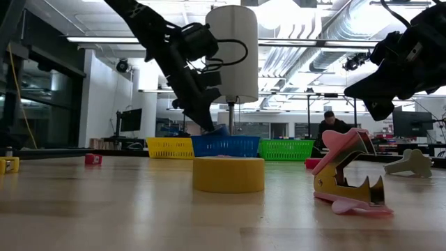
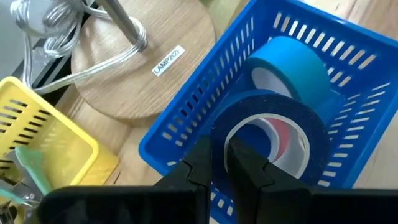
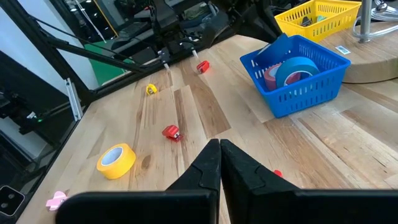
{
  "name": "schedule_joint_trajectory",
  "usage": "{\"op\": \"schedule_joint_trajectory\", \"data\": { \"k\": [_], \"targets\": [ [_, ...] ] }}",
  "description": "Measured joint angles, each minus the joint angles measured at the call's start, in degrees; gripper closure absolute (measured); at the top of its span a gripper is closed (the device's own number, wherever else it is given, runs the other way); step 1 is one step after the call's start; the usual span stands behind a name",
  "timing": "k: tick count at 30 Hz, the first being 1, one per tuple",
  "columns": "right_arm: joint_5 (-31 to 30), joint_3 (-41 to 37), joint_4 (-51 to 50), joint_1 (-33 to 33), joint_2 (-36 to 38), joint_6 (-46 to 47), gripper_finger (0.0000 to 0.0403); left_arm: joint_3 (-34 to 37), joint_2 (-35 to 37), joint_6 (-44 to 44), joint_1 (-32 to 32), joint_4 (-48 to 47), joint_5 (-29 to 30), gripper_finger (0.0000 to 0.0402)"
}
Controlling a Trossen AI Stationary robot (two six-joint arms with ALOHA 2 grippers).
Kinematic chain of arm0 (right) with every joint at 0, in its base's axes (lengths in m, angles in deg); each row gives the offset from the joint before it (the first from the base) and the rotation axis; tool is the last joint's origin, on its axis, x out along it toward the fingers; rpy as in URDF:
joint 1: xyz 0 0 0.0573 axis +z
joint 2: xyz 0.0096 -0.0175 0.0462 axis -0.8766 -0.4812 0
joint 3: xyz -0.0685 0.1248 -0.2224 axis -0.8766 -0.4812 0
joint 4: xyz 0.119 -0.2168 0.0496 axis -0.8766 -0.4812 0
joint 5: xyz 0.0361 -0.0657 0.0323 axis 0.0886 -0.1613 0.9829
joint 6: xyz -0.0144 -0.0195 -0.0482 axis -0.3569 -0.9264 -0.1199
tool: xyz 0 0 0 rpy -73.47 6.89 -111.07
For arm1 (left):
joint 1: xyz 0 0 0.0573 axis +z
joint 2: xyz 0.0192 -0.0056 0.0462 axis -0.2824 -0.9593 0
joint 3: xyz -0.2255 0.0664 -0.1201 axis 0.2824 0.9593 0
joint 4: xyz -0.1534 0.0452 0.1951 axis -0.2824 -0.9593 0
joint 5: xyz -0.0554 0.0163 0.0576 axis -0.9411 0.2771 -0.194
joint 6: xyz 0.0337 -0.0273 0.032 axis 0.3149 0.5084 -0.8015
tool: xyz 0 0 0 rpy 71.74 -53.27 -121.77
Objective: Pick and place Stapler, Stapler remover, tape
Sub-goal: Put the blue tape into the blue basket
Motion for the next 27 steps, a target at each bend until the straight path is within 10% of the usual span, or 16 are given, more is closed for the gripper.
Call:
{"op": "schedule_joint_trajectory", "data": {
  "k": [27],
  "targets": [
    [0.0, 0.01, 0.0, -0.01, 0.0, 0.0, 0.0403, -0.23, -0.02, 5.85, 0.28, -0.3, -1.19, 0.0376]
  ]
}}
